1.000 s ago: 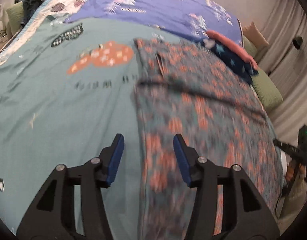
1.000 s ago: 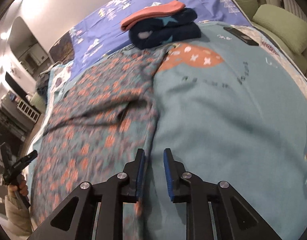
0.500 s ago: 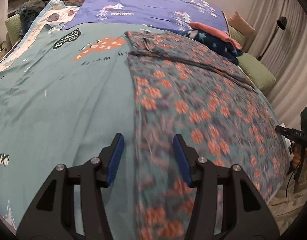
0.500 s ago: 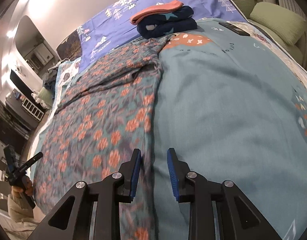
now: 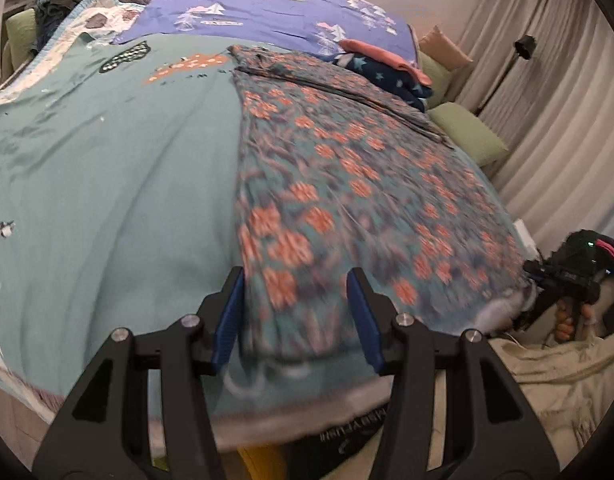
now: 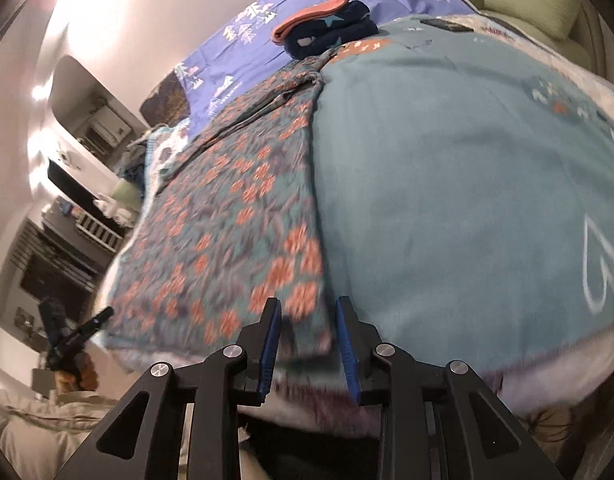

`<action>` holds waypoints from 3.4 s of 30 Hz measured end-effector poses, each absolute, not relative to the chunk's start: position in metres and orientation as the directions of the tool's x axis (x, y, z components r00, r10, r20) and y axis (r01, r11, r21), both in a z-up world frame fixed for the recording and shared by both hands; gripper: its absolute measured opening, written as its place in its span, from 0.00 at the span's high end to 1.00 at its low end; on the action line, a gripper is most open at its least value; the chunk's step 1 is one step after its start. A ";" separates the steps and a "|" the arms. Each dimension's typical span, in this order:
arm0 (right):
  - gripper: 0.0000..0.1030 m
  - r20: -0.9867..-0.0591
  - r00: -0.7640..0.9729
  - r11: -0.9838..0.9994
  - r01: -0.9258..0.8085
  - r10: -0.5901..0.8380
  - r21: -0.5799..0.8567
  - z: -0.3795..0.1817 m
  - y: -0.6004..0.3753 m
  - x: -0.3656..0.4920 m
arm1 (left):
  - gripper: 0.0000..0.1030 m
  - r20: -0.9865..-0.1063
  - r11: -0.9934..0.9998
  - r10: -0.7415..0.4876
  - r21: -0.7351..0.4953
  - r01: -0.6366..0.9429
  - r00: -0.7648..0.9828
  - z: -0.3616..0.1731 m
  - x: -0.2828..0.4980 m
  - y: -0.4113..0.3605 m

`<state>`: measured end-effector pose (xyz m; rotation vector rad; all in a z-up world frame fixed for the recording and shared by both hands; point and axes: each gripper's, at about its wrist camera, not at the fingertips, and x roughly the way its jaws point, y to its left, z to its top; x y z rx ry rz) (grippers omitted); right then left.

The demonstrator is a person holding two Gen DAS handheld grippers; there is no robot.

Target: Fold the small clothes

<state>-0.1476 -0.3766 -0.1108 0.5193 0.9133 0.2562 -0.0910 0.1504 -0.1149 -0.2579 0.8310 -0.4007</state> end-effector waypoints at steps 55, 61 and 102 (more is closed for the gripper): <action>0.96 -0.380 0.853 0.868 -0.154 0.358 0.472 0.041 -0.373 0.046 | 0.94 -0.376 0.917 -0.274 -0.379 0.123 0.885 0.043 0.096 0.152; 0.96 -0.388 0.863 0.881 -0.125 0.324 0.457 0.043 -0.377 0.110 | 0.94 -0.388 0.899 -0.279 -0.426 0.097 0.879 0.038 0.153 0.150; 0.64 -0.693 0.688 0.923 0.090 0.215 0.375 -0.055 -0.397 0.271 | 0.51 -0.665 0.894 -0.339 -0.448 0.008 0.666 -0.076 0.302 0.170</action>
